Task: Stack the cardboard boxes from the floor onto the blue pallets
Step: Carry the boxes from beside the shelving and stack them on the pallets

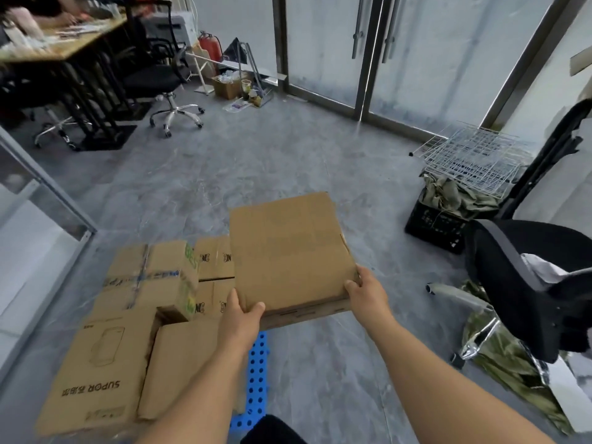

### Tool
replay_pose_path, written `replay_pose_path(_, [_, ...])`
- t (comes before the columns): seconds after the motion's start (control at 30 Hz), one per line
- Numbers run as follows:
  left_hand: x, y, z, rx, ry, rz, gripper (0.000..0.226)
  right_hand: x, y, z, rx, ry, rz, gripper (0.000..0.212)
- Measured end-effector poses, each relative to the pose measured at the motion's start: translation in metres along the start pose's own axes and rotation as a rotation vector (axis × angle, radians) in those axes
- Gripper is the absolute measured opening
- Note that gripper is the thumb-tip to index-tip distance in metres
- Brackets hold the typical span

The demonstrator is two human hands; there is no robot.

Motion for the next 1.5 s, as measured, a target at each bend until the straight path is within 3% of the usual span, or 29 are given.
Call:
replay_pose_path(0.4, [-0.098,-0.009,-0.01,0.163,0.108,-0.193,0.076,-0.127,-0.034,0.055,0.074,0.084,0.217,0.047])
replay_pose_path(0.53, [-0.133,-0.009,-0.008,0.186,0.163,-0.266,0.052,-0.177,-0.054,0.087,0.208,0.137,0.289,0.045])
replay_pose_path(0.67, [-0.157,-0.003,-0.007,0.274,0.228,-0.317,0.075,-0.211,-0.083,0.11,0.283,0.187,0.346,0.045])
replay_pose_path(0.9, [-0.179,-0.001,0.013,0.315,0.355,-0.442,0.069,-0.254,-0.132,0.119,0.431,0.202,0.514,0.048])
replay_pose_path(1.1, [-0.203,-0.036,0.03,0.372,0.492,-0.608,0.069,-0.318,-0.177,0.132,0.564,0.326,0.674,0.047])
replay_pose_path(1.3, [-0.239,-0.091,0.042,0.599,0.603,-0.804,0.066,-0.384,-0.222,0.142,0.72,0.498,0.846,0.047])
replay_pose_path(1.5, [-0.275,-0.118,0.077,0.64,0.734,-0.857,0.062,-0.417,-0.278,0.144,0.835,0.594,0.924,0.053])
Point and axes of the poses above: each hand's wrist, its own x-axis away from the middle knuckle, its own y-axis out of the back of the hand, z = x × y, the point moved 2 cm from there along -x, towards the middle knuckle, and after that the axes turned 12 degrees about x, right-handed, at the moved point
